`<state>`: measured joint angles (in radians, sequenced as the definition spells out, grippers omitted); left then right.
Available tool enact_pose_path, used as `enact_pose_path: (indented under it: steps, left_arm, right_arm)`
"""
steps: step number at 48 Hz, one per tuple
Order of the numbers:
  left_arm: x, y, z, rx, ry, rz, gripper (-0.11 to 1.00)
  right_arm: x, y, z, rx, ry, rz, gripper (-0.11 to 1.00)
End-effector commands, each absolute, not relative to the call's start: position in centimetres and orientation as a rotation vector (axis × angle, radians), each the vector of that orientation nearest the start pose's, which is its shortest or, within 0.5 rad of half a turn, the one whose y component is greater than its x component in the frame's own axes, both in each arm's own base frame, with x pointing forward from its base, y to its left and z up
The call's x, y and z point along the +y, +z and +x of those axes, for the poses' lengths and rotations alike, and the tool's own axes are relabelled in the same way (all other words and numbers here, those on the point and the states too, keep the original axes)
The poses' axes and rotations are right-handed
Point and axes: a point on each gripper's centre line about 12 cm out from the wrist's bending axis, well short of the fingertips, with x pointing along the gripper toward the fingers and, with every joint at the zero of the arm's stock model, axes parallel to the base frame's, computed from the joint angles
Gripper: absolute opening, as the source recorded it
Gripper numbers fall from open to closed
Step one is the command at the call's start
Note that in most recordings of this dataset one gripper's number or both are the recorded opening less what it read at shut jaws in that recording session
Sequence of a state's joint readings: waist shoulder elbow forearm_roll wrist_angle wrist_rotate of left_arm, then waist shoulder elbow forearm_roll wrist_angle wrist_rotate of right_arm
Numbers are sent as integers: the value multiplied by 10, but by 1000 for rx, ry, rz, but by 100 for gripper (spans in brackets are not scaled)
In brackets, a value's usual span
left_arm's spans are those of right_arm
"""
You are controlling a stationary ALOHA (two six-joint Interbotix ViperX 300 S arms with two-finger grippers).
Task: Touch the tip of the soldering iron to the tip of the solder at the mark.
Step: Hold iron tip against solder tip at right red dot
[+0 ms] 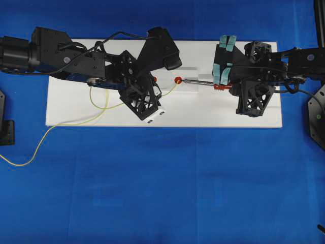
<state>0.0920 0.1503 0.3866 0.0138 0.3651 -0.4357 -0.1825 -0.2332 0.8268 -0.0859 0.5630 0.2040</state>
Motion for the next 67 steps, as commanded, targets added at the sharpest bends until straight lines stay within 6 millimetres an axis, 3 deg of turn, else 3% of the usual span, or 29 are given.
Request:
enact_pose_path:
  steps: [1, 67]
  left_arm:
    - [42, 183, 439, 826, 272, -433, 2]
    - [41, 175, 434, 848, 278, -437, 2]
  right_arm:
    - [-58, 166, 286, 1104, -275, 194, 7]
    - [-58, 167, 287, 1104, -276, 194, 6]
